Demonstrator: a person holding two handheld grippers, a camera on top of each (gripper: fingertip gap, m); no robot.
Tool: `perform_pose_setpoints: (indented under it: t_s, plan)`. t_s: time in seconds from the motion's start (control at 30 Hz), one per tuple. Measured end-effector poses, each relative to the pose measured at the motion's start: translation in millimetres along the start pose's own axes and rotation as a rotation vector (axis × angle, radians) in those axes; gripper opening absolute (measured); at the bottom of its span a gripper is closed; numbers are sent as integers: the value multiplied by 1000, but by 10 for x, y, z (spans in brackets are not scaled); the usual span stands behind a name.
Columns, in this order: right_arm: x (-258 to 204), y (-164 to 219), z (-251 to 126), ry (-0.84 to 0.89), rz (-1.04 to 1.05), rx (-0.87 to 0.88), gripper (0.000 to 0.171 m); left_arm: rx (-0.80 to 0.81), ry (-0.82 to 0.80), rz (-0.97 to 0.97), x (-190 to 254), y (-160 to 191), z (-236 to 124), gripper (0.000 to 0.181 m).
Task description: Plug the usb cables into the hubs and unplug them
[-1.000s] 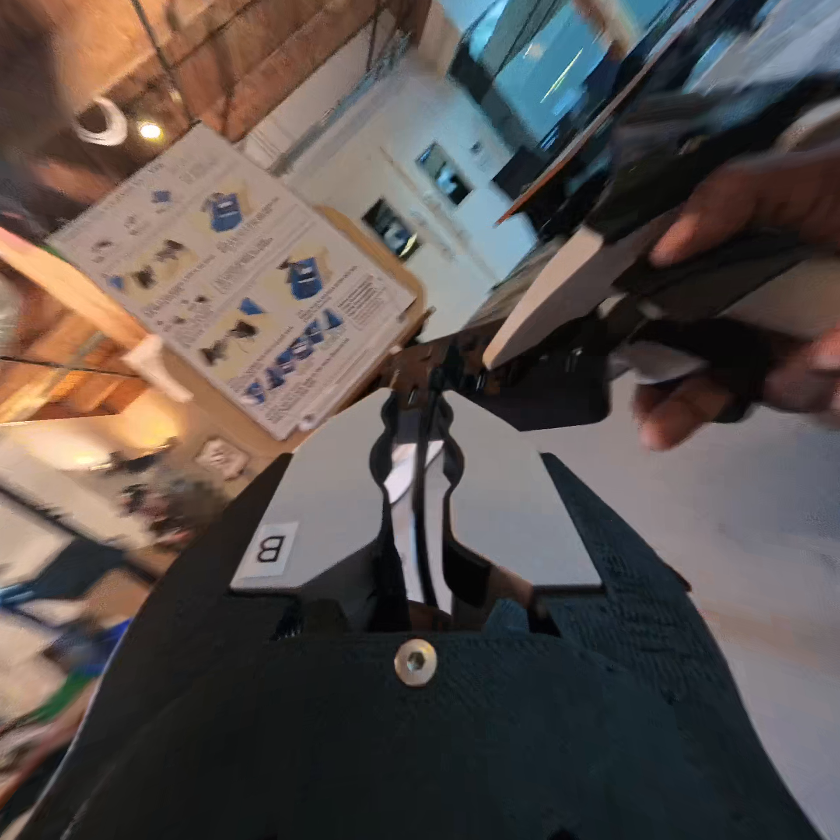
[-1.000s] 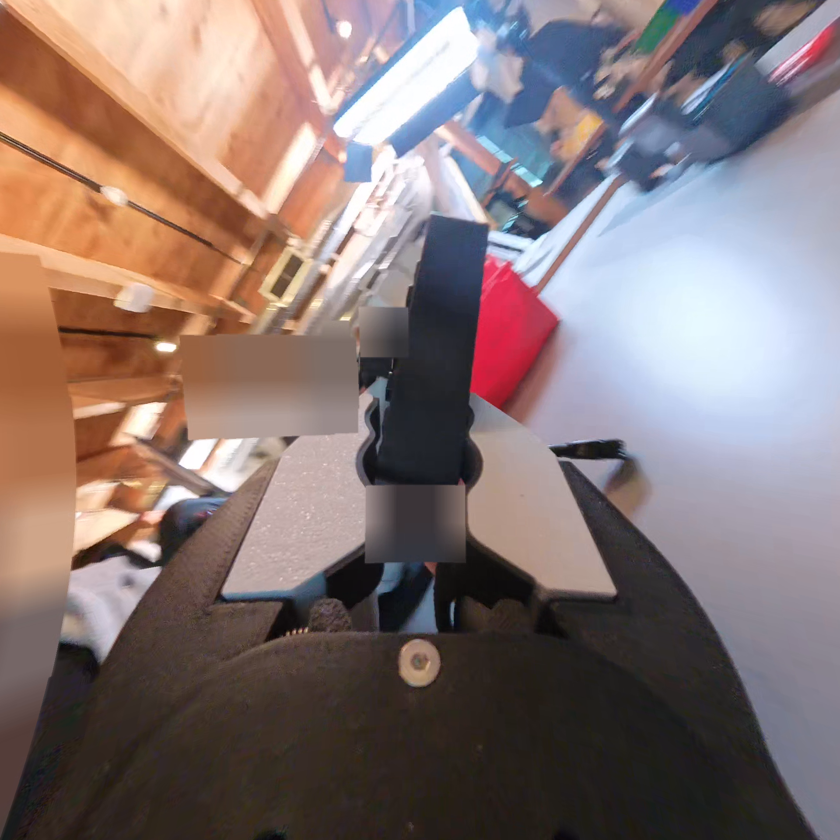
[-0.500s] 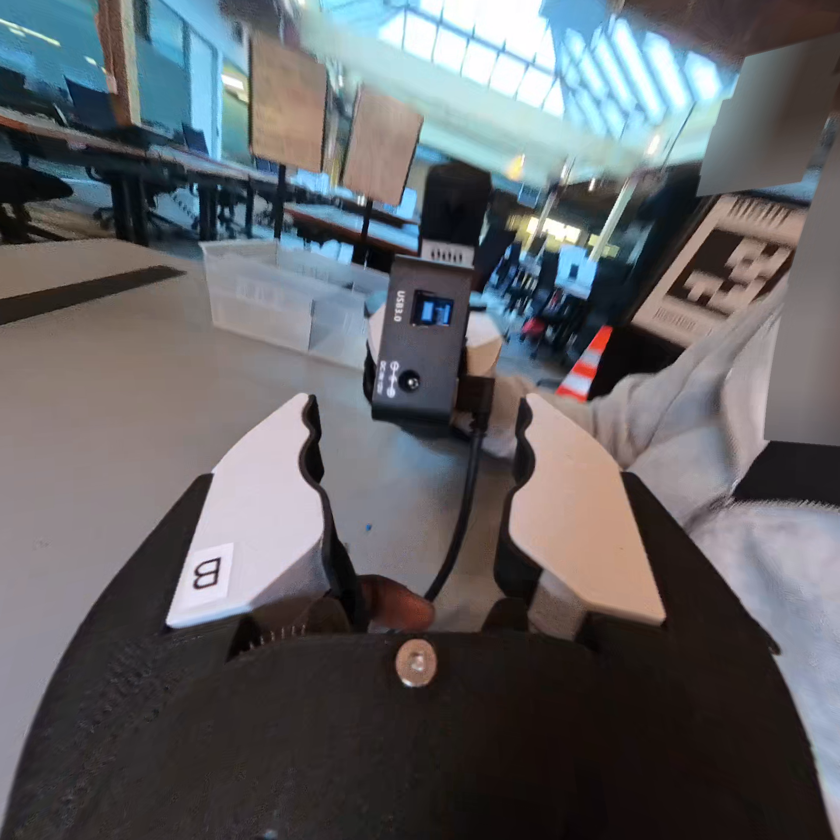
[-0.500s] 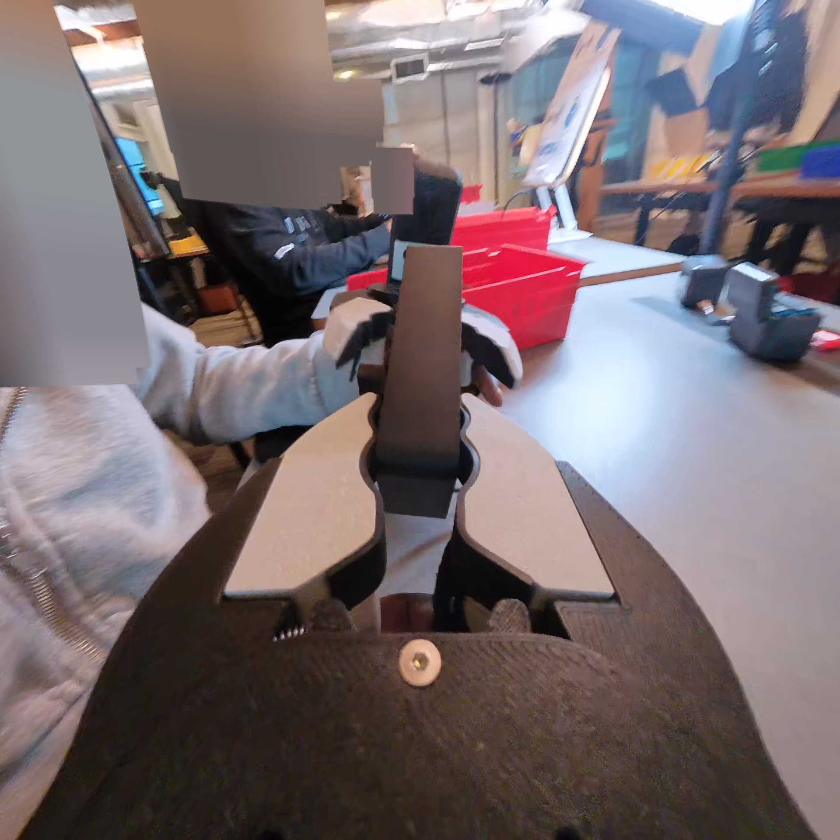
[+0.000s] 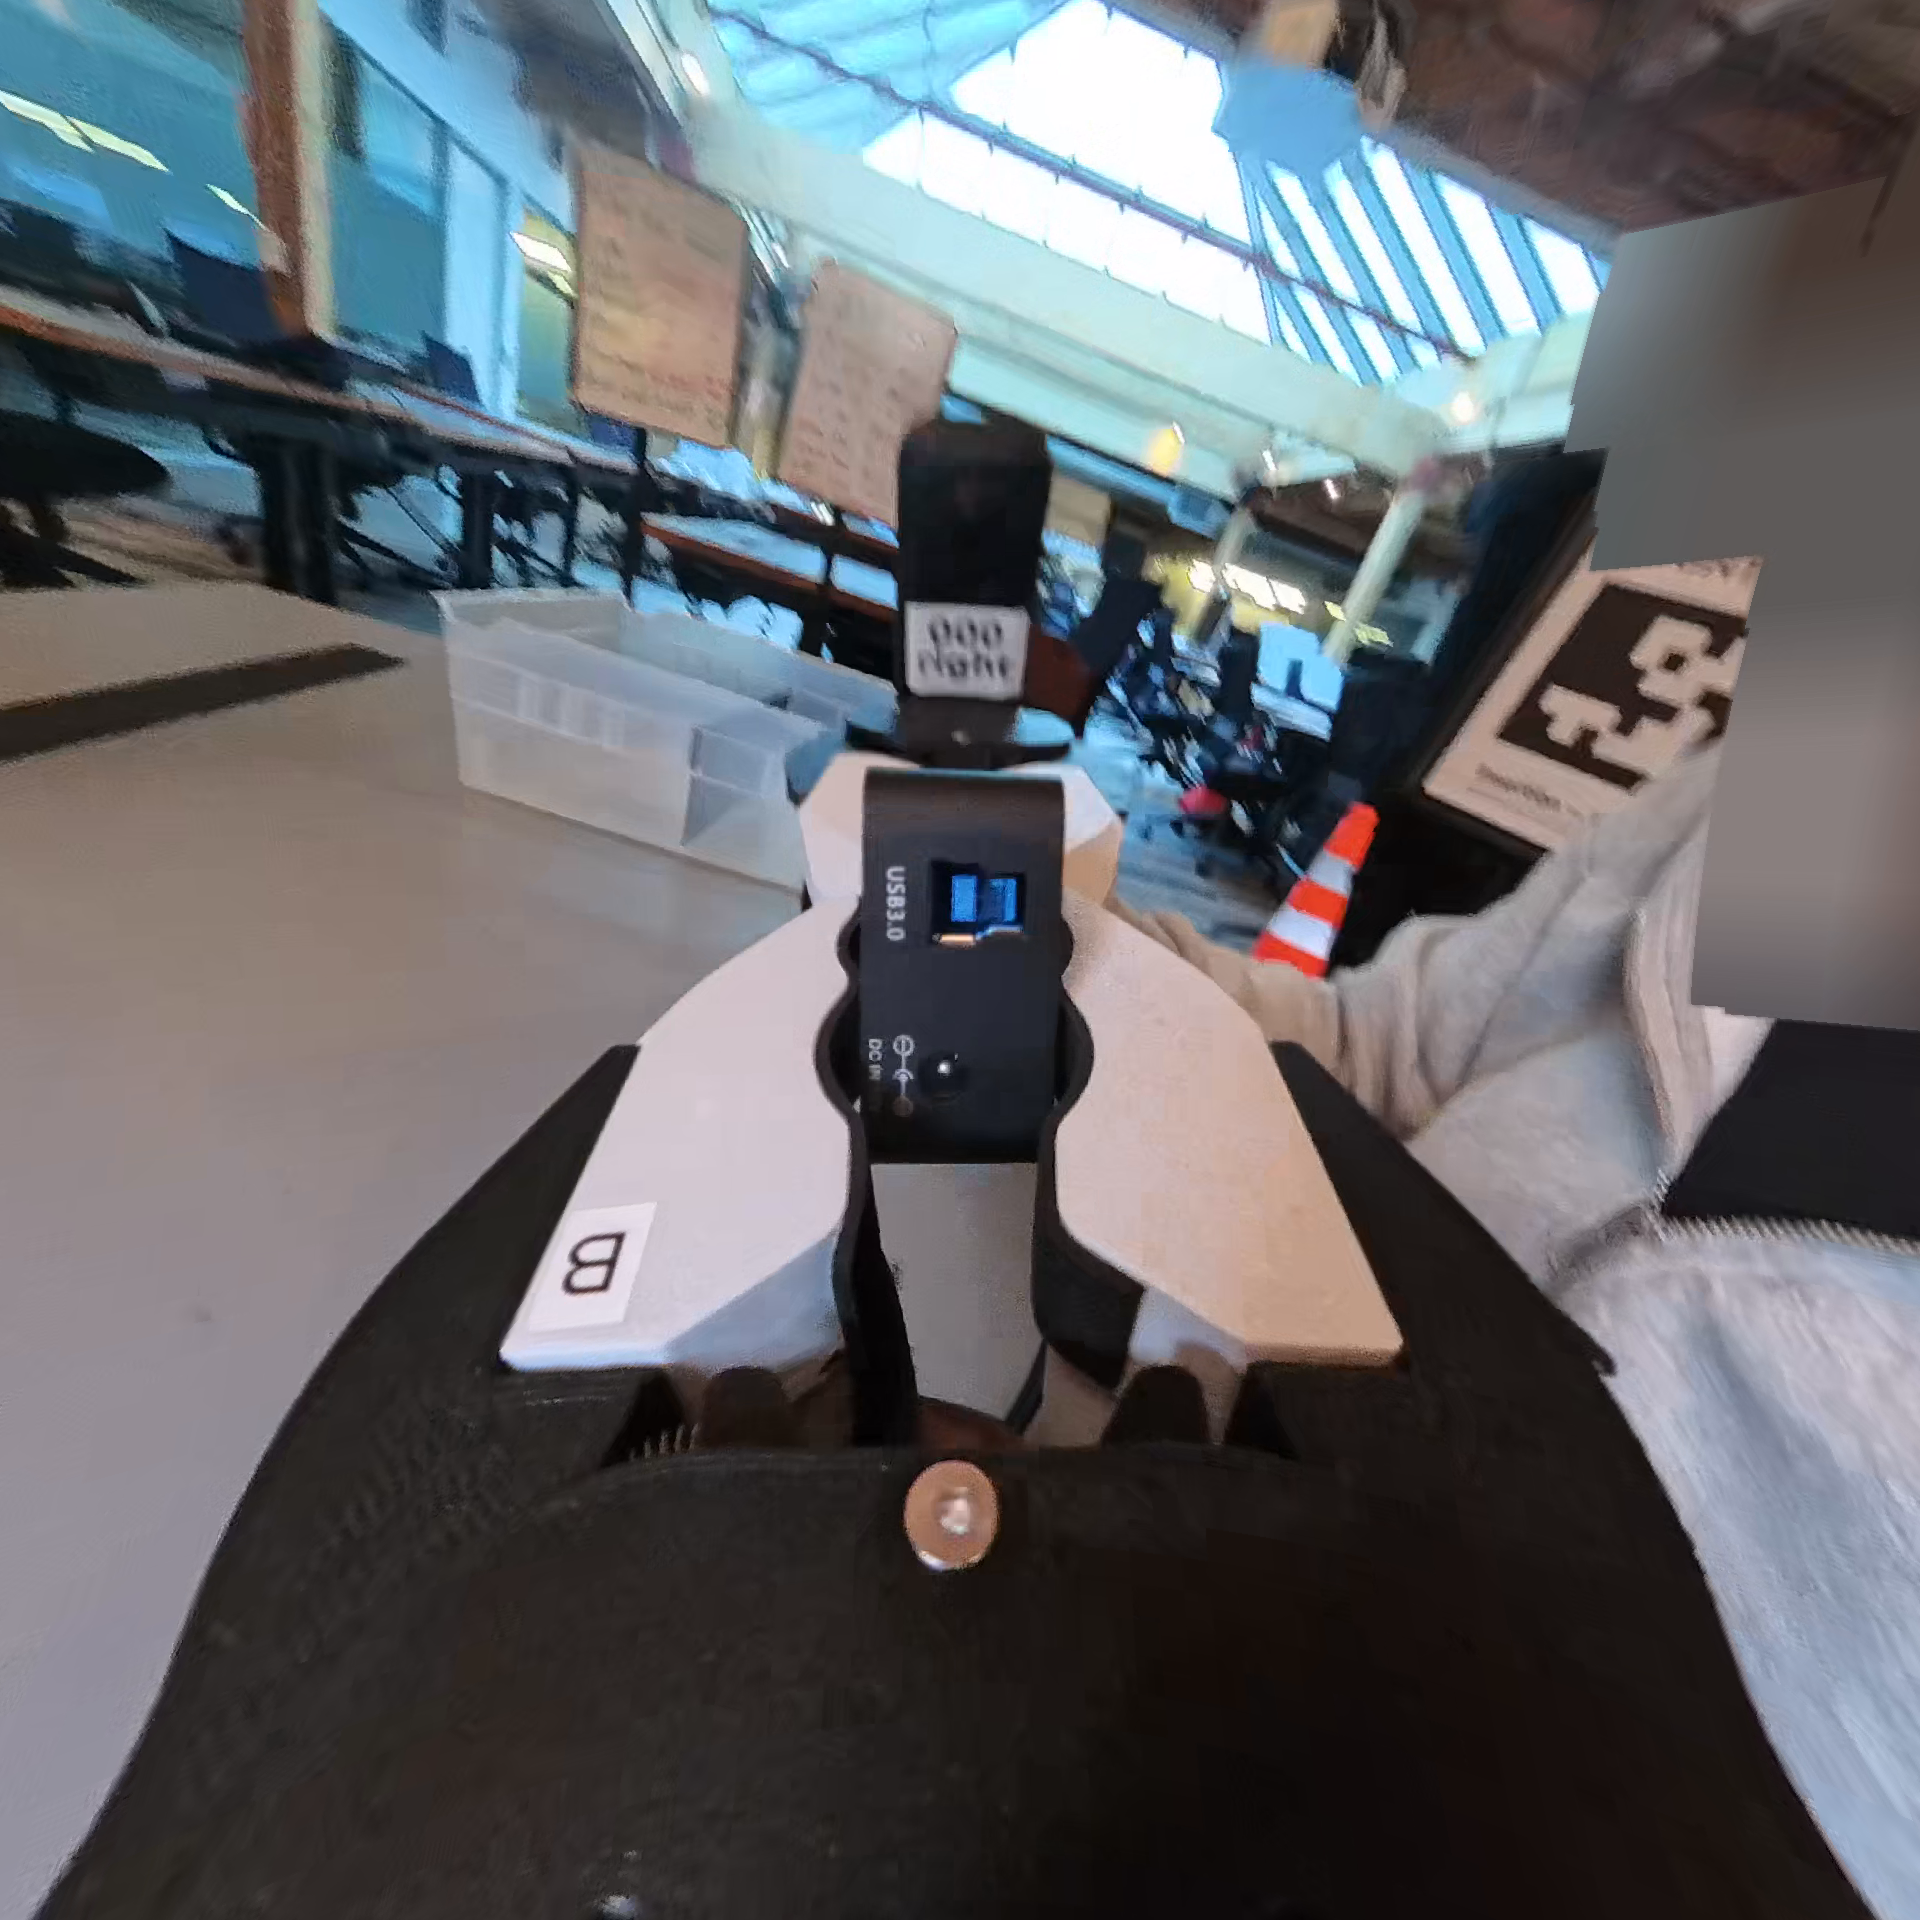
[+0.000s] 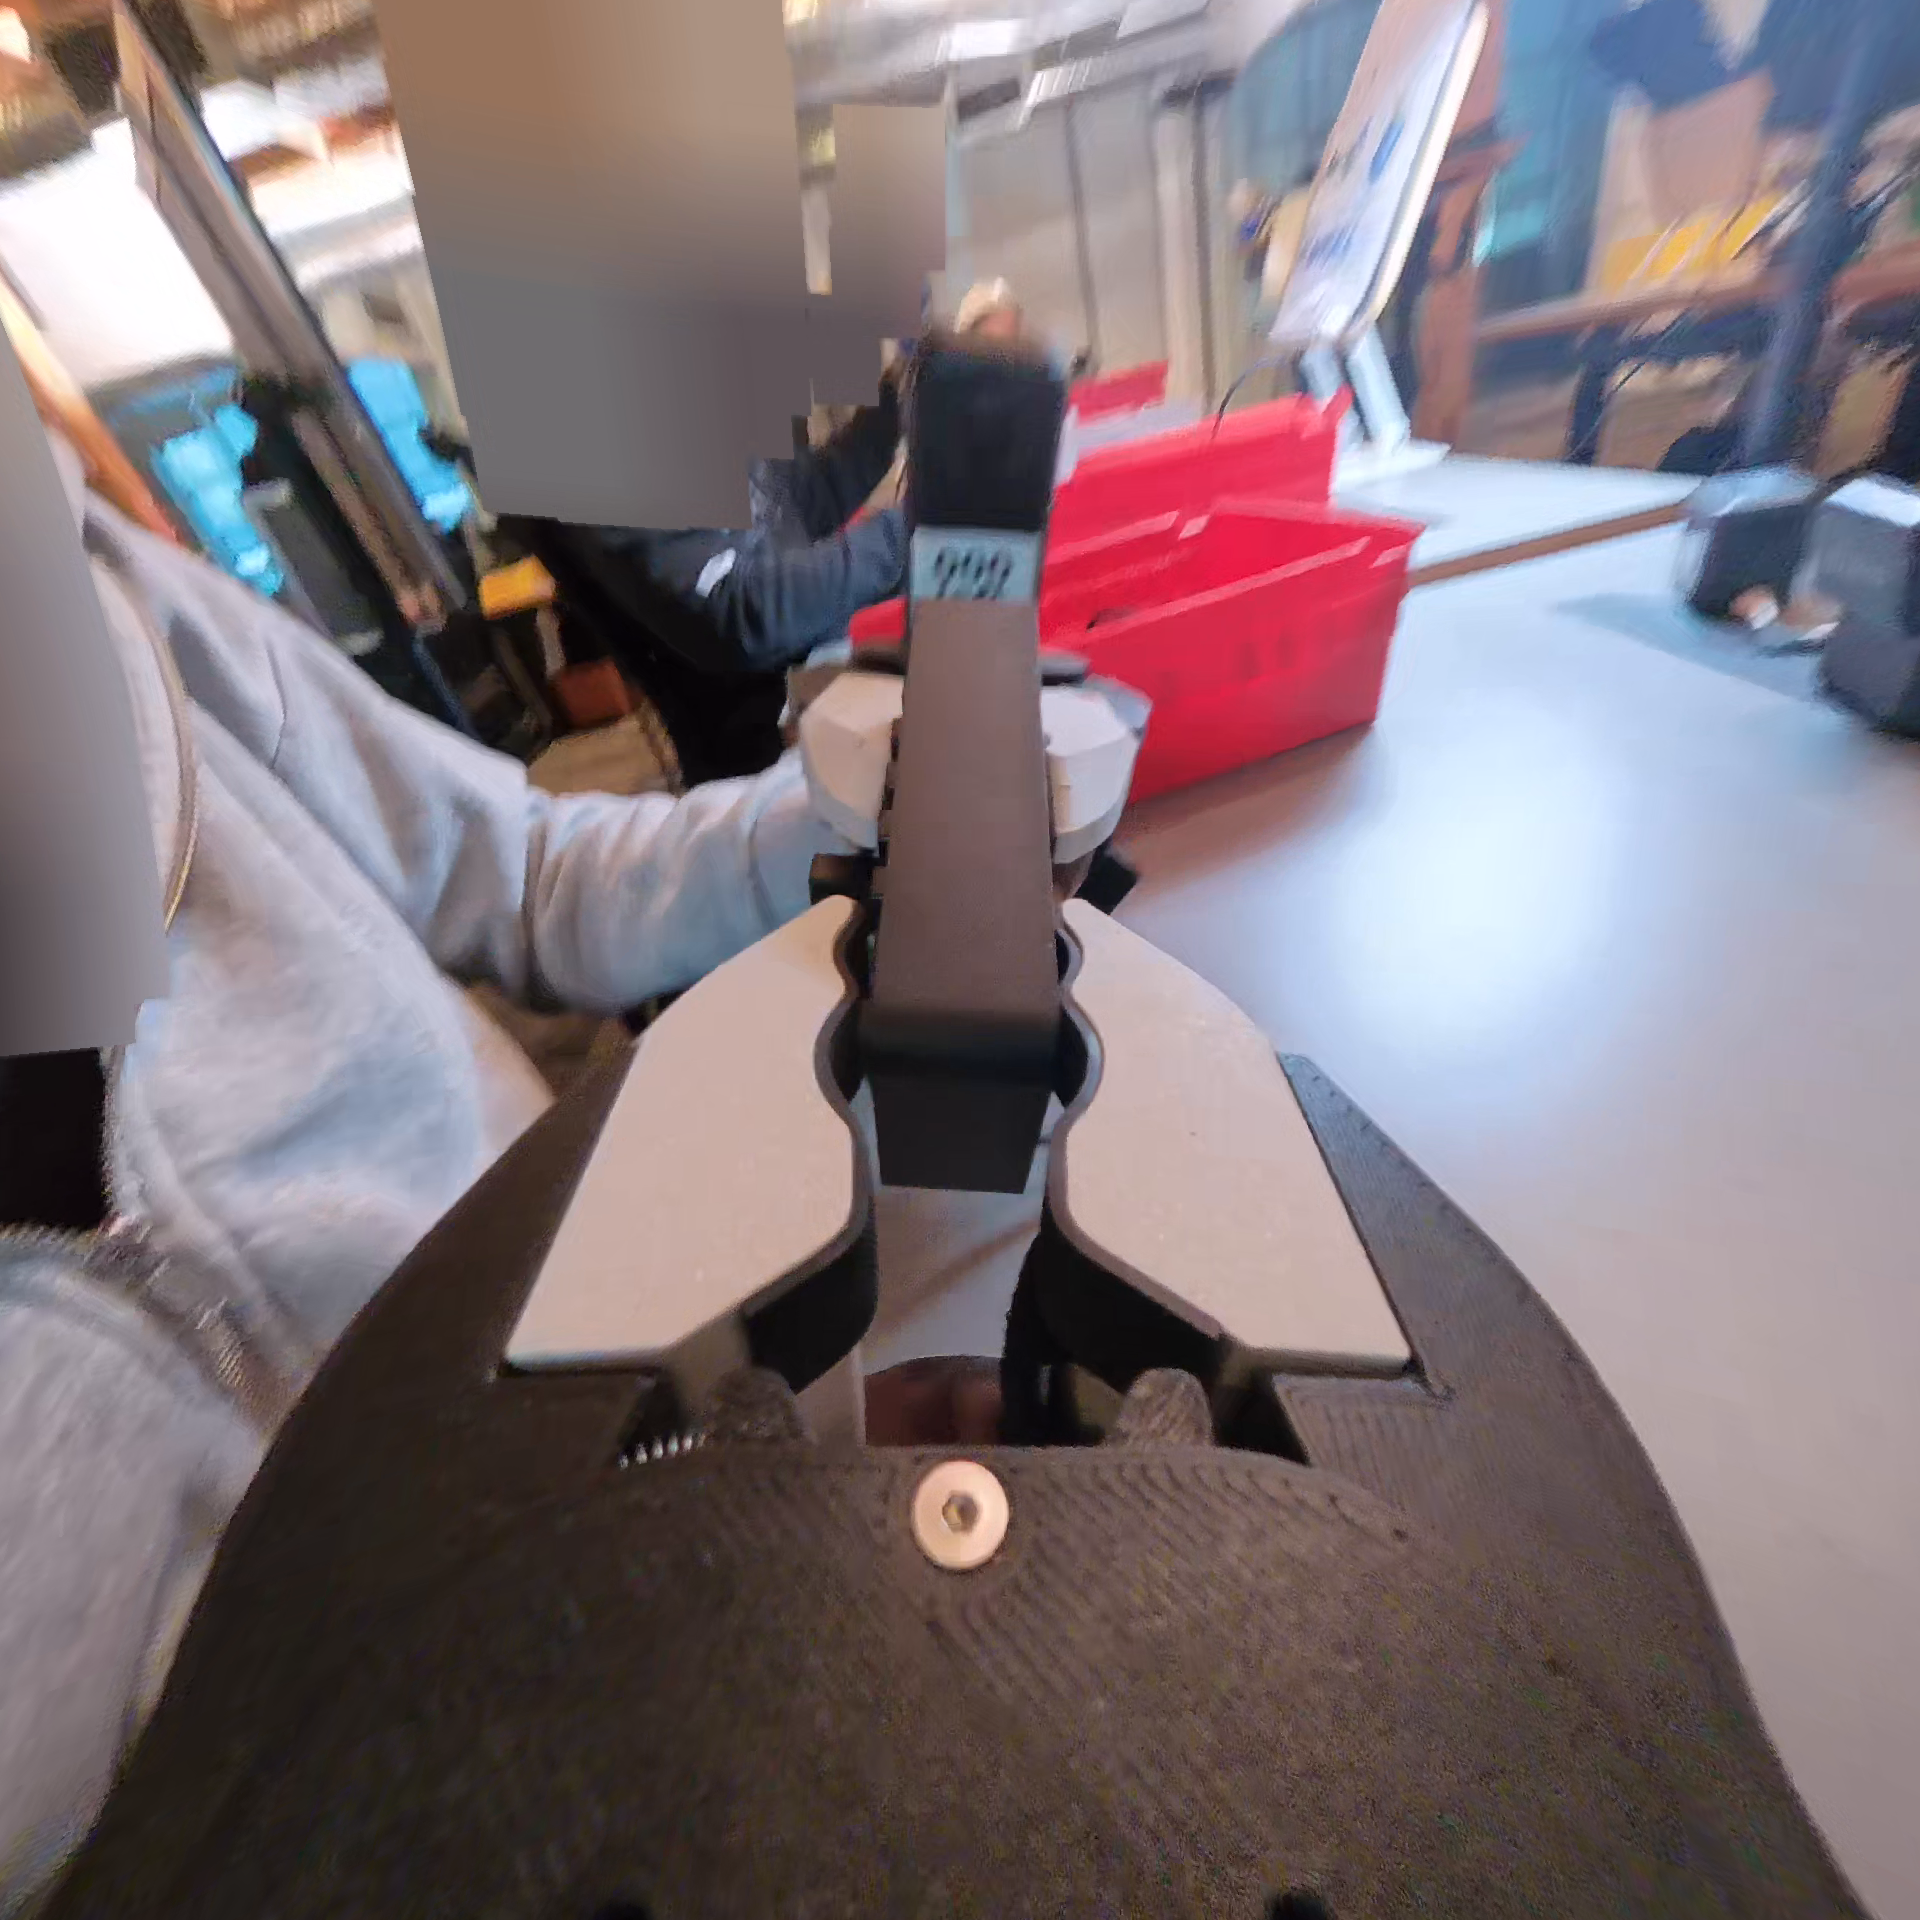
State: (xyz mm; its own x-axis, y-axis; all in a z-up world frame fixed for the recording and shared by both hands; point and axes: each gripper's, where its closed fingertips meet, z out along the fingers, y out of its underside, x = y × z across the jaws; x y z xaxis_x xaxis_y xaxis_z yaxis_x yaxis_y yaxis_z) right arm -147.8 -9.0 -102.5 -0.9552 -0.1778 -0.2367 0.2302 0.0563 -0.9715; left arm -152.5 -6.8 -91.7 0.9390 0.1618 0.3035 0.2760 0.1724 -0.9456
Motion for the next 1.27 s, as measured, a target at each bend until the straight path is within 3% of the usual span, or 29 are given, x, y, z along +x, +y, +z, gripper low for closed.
perform_pose_setpoints:
  t_s: [0.07,0.13,0.2,0.27,0.37,0.47,0.67,0.73,1.27]
  plan:
    - [184,-177,-66,123,-20,131,35,131,-104,19,-121,-181,-49,29]
    - [483,-363,-242,371,-74,264,49,282,-327,75,-365,-383,-220,29]
    - [618,-493,-407,585,-160,380,47,373,-579,197,-572,-521,-478,29]
    - [535,-478,-308,639,-262,369,37,413,-748,293,-669,-608,-693,29]
    - [465,-224,107,620,-283,218,39,385,-865,425,-686,-653,-783,29]
    - [464,-129,312,635,-259,193,37,339,-879,503,-635,-603,-675,29]
    - [448,-184,378,613,-200,248,22,240,-796,567,-561,-426,-384,29]
    - [517,-163,348,647,-186,239,10,225,-772,581,-528,-387,-325,29]
    - [482,-261,401,594,-47,248,8,94,-885,865,-501,-563,-409,34]
